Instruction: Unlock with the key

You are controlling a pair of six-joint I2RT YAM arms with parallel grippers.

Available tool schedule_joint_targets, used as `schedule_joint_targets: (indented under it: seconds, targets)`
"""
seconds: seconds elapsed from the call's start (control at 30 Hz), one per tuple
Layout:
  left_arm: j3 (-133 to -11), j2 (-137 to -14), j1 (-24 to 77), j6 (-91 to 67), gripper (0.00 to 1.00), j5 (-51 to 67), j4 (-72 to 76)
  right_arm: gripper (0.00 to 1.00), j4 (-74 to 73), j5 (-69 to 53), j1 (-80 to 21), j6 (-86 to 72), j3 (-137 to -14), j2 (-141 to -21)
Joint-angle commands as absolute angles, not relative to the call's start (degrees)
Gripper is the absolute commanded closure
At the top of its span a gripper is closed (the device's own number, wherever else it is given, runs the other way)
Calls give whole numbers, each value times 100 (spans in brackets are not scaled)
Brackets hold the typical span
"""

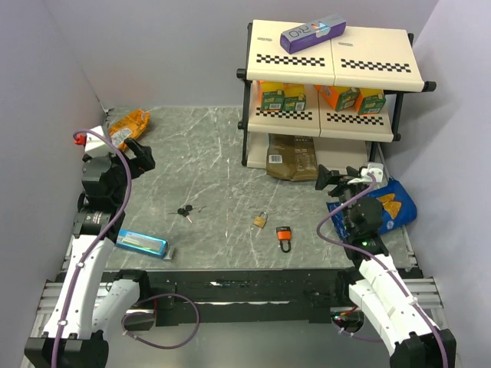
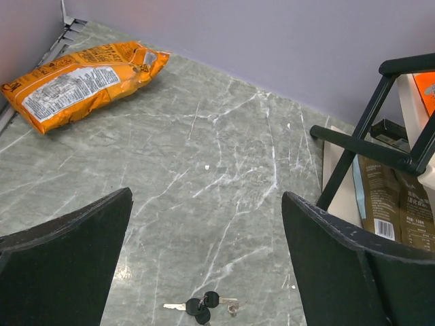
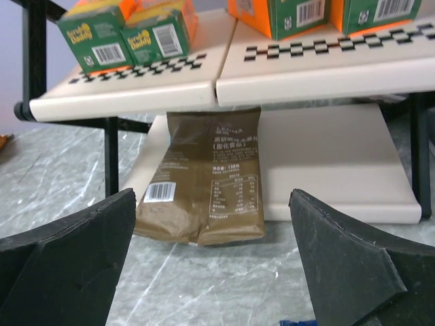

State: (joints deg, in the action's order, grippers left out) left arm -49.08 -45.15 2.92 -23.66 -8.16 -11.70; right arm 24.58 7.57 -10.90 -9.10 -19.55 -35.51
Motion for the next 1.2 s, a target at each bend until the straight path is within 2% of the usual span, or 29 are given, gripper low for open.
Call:
schedule_joint_targets:
  seconds: [0.0, 0.43, 0.6, 0.7, 0.83, 1.03, 1.17]
  targets:
    - [-4931, -4465, 264, -2364, 4, -677, -958, 0, 2488, 755, -1099, -1097, -1951, -3533]
    - [-4826, -4351, 264, -2303, 4, -564, -879, 0, 1662, 352, -1099, -862, -2600, -4016]
    - [-4702, -4473, 281, -2145, 4, -176, -783, 6, 820, 123, -1317, -599, -3110, -4209]
    - [-4650, -4570, 325, -2040, 2, 183, -677, 9, 301, 734, -2134, -211, -3592, -4595]
    - [-4614, -4684, 430, -1951, 1, 439, -642, 16, -648, 888, -3083, -254, -4262, -5595]
    - [-4614, -4843, 501, -1890, 1, 703, -668, 21, -765, 643, -4323, -940, -4912, -7010]
    - [-4658, -4834, 510, -1951, 1, 326, -799, 25, -528, 423, -4921, -1221, -5491, -8005]
